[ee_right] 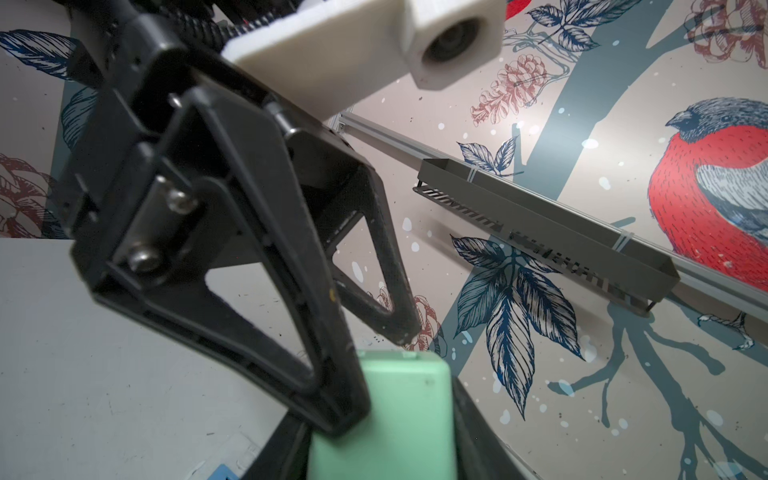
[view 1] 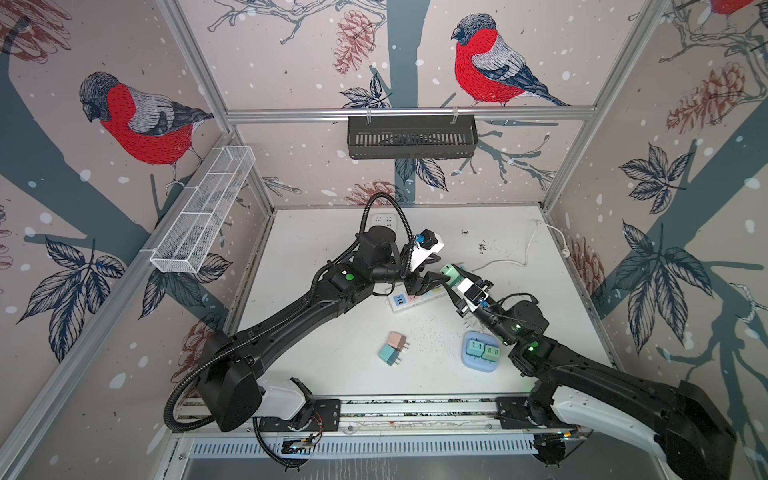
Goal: Insert the plug
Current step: 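Close the left gripper on the light green adapter held by the right gripper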
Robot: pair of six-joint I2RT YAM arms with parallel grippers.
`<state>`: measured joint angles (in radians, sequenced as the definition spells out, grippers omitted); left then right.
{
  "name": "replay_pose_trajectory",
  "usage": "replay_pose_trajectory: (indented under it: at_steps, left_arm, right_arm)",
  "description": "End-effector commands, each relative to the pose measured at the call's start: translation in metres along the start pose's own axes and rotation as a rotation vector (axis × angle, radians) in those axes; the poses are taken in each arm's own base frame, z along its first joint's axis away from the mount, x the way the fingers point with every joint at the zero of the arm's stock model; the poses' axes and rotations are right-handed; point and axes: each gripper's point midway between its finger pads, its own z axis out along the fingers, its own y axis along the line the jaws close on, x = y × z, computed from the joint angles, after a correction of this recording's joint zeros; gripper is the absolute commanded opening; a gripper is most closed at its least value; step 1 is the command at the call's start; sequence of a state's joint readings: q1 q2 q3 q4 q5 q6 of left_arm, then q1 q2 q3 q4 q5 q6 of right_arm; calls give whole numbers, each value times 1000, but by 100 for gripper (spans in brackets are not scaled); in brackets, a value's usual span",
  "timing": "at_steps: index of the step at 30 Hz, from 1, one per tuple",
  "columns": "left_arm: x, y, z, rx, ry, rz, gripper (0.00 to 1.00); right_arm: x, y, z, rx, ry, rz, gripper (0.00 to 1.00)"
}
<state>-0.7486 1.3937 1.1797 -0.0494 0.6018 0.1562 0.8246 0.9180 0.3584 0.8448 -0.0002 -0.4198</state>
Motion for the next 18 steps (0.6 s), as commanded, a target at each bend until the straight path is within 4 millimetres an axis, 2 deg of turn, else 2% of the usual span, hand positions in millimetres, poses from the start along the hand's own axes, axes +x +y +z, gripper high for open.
replay_pose_trajectory:
  at_steps: [1,7,18]
  left_arm:
    - [5,-1,4,19,26,-5,60]
    - [12,3,14,22,65,-29,56]
    - [19,3,24,32,112,-52,48]
  right_arm:
    - [-20,-5,1,15,-78,-16,7]
    - [-18,-3,3,19,-85,-16,7]
    - [-20,-15,1,83,-90,-29,7]
